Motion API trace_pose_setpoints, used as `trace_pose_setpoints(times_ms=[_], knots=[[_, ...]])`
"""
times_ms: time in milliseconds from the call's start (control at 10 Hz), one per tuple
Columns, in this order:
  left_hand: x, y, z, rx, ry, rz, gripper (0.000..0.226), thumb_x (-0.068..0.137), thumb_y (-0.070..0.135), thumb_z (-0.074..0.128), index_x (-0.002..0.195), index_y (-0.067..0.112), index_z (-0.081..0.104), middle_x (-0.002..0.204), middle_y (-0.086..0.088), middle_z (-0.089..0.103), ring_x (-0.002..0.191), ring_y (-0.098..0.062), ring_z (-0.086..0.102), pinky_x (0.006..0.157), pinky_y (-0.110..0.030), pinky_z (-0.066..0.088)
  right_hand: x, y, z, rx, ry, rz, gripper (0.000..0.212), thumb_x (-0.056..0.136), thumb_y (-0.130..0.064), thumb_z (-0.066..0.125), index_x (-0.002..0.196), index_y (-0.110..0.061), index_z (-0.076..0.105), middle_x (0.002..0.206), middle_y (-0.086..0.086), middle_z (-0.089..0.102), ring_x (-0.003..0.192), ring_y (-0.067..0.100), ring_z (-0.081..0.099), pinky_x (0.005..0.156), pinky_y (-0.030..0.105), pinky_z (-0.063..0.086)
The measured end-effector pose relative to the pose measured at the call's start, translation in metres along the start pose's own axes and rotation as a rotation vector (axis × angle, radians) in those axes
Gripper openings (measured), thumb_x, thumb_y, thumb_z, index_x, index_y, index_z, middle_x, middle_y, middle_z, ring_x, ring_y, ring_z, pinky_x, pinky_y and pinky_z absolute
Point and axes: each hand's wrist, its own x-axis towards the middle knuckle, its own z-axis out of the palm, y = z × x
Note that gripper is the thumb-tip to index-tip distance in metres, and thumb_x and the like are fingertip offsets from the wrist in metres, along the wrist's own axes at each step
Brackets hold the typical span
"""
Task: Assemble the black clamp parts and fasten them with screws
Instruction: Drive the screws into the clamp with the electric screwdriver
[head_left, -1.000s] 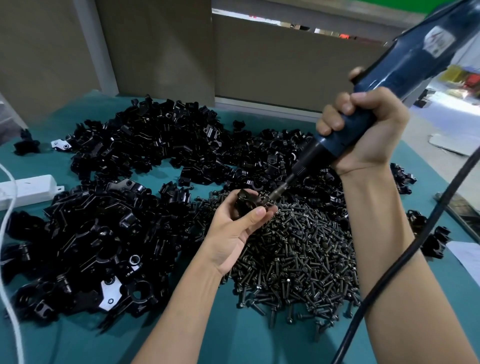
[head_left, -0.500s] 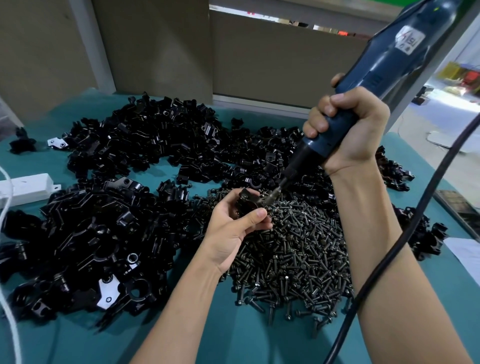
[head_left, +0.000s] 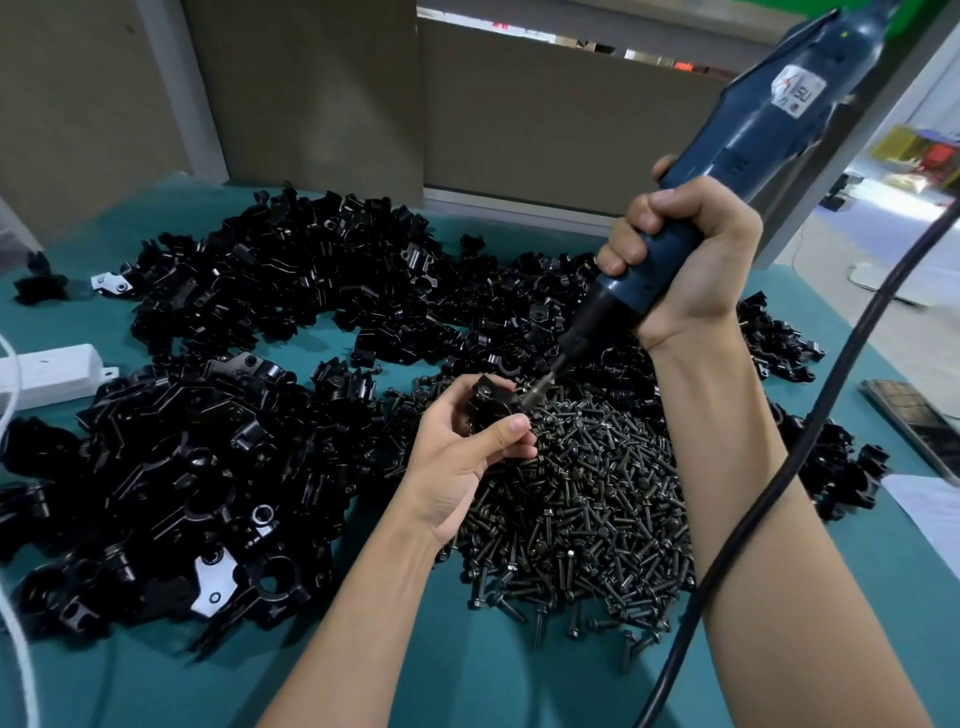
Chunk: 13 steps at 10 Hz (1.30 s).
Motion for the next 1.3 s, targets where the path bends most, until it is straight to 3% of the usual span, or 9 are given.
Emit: trace_pose_setpoints(times_ms=[300,500,900,1300], knots=[[0.0016,-0.0018,-0.0006,0.002,0.017,0.012,0.030,0.071,0.001,0.078,0.089,0.025,0.075,0.081,-0.003,0.071,0.071,-0.022,0.070,0.069,-0.031,0.058,-0.0006,0.0021,0.0019,-0.030,-0.021,-0.017,0.019,0.067,-0.004,0.047,0.084,-0.013,0.047,0.052,-0.003,0.041,0.041,0.013,0.037,0.045,0.022,0.035],[0.0014,0.0000,-0.0003,-0.025,0.019,0.014,0.033,0.058,0.016,0.086,0.088,0.026,0.075,0.079,-0.004,0.071,0.070,-0.022,0.070,0.069,-0.030,0.059,-0.0018,0.0054,0.0031,-0.030,-0.026,-0.029,0.019,0.068,-0.004,0.047,0.085,-0.012,0.046,0.052,-0.002,0.041,0.040,0.014,0.037,0.045,0.022,0.036],[0.0018,-0.0016,-0.0016,-0.013,0.026,0.018,0.043,0.060,0.016,0.087,0.098,0.015,0.068,0.079,-0.005,0.071,0.071,-0.023,0.070,0.070,-0.030,0.059,-0.0027,0.0063,0.0000,-0.020,0.012,-0.029,0.018,0.067,-0.004,0.049,0.084,-0.012,0.047,0.053,-0.002,0.042,0.040,0.014,0.038,0.045,0.022,0.036],[0.0020,-0.0022,-0.0050,-0.012,0.027,0.022,0.036,0.070,0.004,0.079,0.102,0.012,0.064,0.080,-0.004,0.071,0.071,-0.022,0.070,0.069,-0.030,0.059,-0.0030,0.0093,0.0008,-0.011,0.033,-0.026,0.018,0.068,-0.005,0.049,0.084,-0.012,0.048,0.054,-0.002,0.041,0.041,0.013,0.038,0.045,0.022,0.036]])
